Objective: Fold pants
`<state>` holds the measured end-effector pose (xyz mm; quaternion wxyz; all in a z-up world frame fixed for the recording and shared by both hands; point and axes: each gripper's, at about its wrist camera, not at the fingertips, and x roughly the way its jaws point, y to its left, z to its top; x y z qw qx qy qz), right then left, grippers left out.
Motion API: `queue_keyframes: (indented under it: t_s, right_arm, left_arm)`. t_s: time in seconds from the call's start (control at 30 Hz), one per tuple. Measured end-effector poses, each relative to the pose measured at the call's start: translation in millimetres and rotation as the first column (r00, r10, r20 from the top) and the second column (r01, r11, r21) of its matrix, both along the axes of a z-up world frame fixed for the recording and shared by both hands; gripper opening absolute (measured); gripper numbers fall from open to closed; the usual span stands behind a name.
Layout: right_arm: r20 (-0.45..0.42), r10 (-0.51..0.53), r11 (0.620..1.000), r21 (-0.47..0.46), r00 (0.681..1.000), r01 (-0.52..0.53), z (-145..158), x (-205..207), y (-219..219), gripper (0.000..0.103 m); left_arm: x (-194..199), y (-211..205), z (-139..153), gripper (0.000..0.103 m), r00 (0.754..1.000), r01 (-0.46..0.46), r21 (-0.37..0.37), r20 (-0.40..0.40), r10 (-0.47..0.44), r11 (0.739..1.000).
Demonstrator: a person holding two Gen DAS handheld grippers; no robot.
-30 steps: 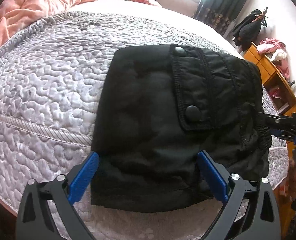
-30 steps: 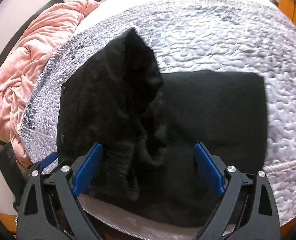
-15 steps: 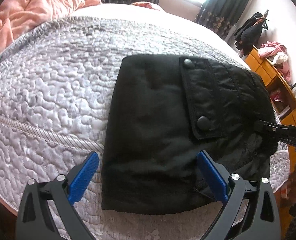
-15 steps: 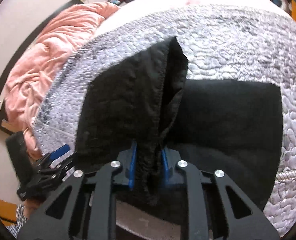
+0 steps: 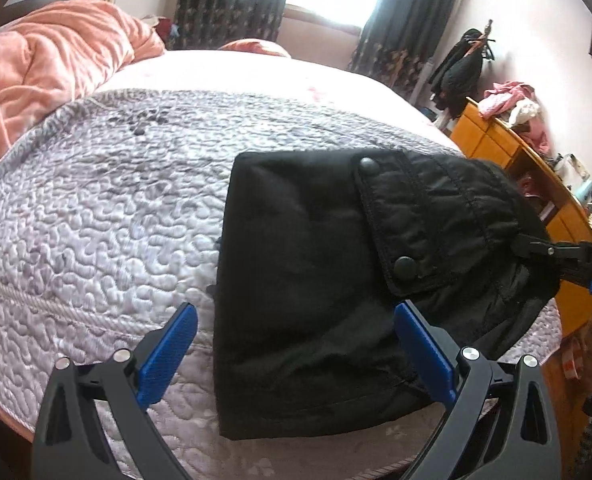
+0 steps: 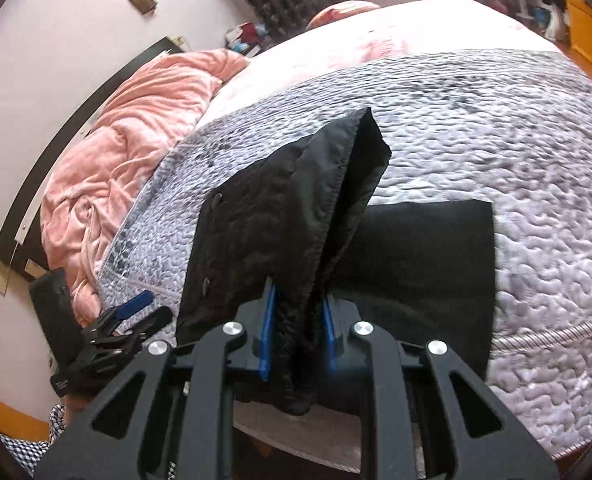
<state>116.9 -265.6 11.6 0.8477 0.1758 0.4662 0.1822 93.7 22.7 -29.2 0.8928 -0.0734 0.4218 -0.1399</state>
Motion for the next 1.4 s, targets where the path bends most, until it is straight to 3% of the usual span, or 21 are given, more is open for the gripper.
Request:
queue_keyframes:
  t_s: [0.13, 0.23, 0.3, 0.37, 0.5, 0.6, 0.67, 0.73, 0.83, 1.07, 1.2, 1.27, 1.3, 1.4]
  right_arm:
    - [-0.054, -0.06, 0.997, -0.062, 0.997, 0.056, -22, -1, -22, 0.02]
    - [-0.146, -0.108, 0.987, -0.137, 0.983, 0.088, -62, 3, -33, 0.022]
    - [-0.199, -0.129, 0.99, -0.081, 0.971, 0.115, -92, 6, -45, 0.025]
    - [-0.215, -0.14, 0.99, -0.026, 0.967, 0.138, -101, 6, -53, 0.026]
    - [-0.195, -0.125, 0.99, -0.082, 0.973, 0.111, -93, 5, -45, 0.03]
    - [-0.166, -0.125, 0.987, -0.125, 0.978, 0.105, -82, 3, -44, 0.047]
    - [-0.137, -0.126, 0.987, -0.112, 0.982, 0.111, -70, 2, -48, 0.048]
    - [-0.123, -0.137, 0.988, -0.091, 0.983, 0.126, -61, 6, -55, 0.059]
    - [-0.108, -0.149, 0.985, -0.109, 0.983, 0.137, -53, 20, -59, 0.065]
    - [-0.169, -0.133, 0.991, -0.007, 0.977, 0.133, -66, 70, -68, 0.069]
    - [-0.21, -0.105, 0.994, 0.018, 0.972, 0.112, -78, 86, -61, 0.055]
    - [-0.208, -0.107, 0.993, 0.026, 0.972, 0.115, -76, 87, -59, 0.04]
    - [-0.21, -0.09, 0.993, 0.052, 0.974, 0.103, -75, 87, -58, 0.016]
    - [-0.189, -0.094, 0.994, 0.034, 0.977, 0.102, -67, 84, -58, 0.006]
  left_arm:
    - [-1, -9, 7, 0.099, 1.0, 0.021, -0.002, 0.016, -0.021, 1.0]
    - [-4, -16, 12, 0.099, 0.999, 0.033, -0.002, 0.028, -0.033, 0.999]
    - [-5, -18, 11, 0.099, 0.999, 0.034, -0.006, 0.024, -0.034, 0.999]
    - [-5, -20, 10, 0.099, 0.999, 0.035, 0.0, 0.017, -0.035, 0.999]
    - [-4, -22, 7, 0.099, 0.999, 0.032, 0.025, 0.015, -0.032, 0.999]
    - [-4, -23, 6, 0.099, 0.999, 0.032, 0.034, 0.01, -0.032, 0.999]
    - [-5, -24, 6, 0.099, 0.999, 0.031, 0.038, 0.012, -0.032, 0.999]
    - [-5, -25, 6, 0.099, 0.999, 0.034, 0.044, 0.015, -0.034, 0.998]
    - [-7, -29, 7, 0.099, 0.999, 0.042, 0.058, 0.018, -0.043, 0.997]
    - [-11, -33, 10, 0.099, 0.998, 0.053, 0.099, 0.04, -0.057, 0.994]
    - [-10, -34, 9, 0.099, 0.998, 0.054, 0.105, 0.033, -0.057, 0.993]
    - [-9, -35, 8, 0.099, 0.998, 0.056, 0.106, 0.029, -0.06, 0.993]
    - [-9, -36, 7, 0.099, 0.998, 0.059, 0.107, 0.028, -0.062, 0.993]
    - [-8, -38, 3, 0.099, 0.998, 0.061, 0.117, 0.019, -0.064, 0.991]
